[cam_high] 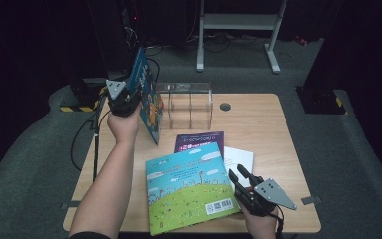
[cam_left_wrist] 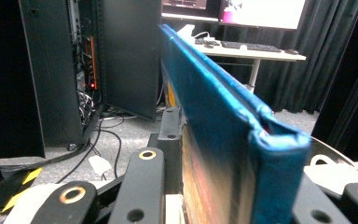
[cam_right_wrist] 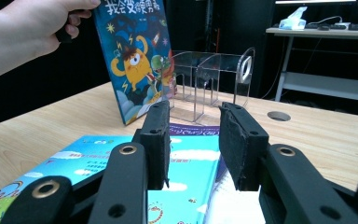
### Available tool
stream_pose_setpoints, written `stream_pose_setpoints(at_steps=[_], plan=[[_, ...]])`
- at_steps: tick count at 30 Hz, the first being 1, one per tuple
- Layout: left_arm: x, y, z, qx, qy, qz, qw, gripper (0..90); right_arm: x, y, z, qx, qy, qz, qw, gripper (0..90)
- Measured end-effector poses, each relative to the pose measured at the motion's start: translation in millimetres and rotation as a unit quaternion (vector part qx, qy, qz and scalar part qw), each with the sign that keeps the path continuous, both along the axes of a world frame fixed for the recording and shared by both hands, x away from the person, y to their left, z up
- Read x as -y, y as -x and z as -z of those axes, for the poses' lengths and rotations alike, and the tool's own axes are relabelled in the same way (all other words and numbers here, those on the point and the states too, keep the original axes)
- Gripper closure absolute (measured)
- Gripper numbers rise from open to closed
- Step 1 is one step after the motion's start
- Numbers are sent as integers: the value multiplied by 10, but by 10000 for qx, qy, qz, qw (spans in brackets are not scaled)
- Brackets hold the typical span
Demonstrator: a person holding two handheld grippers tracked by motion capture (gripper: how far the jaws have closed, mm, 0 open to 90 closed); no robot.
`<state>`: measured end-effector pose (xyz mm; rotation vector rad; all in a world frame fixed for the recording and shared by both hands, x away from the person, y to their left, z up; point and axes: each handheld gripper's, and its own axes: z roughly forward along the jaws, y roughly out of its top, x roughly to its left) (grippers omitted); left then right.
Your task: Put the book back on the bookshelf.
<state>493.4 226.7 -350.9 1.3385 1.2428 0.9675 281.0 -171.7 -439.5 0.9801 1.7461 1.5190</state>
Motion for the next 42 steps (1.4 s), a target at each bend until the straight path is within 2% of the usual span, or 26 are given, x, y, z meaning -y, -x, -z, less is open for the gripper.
stream_pose_setpoints(at_steps=[12, 25, 35, 42], plan=[[4, -6, 3, -2, -45, 59, 10000, 641, 0, -4, 1, -3, -8, 3, 10000, 635], [13, 6, 31, -194, -58, 190, 9996, 546, -14, -10, 11, -38, 9, -36, 10000, 633], [20, 61, 23, -232, -45, 268, 9994, 468, -36, -10, 18, -47, 16, -67, 10000, 633], [14, 87, 34, -330, -70, 341, 9988, 413, -49, -10, 19, -59, 15, -74, 10000, 632]])
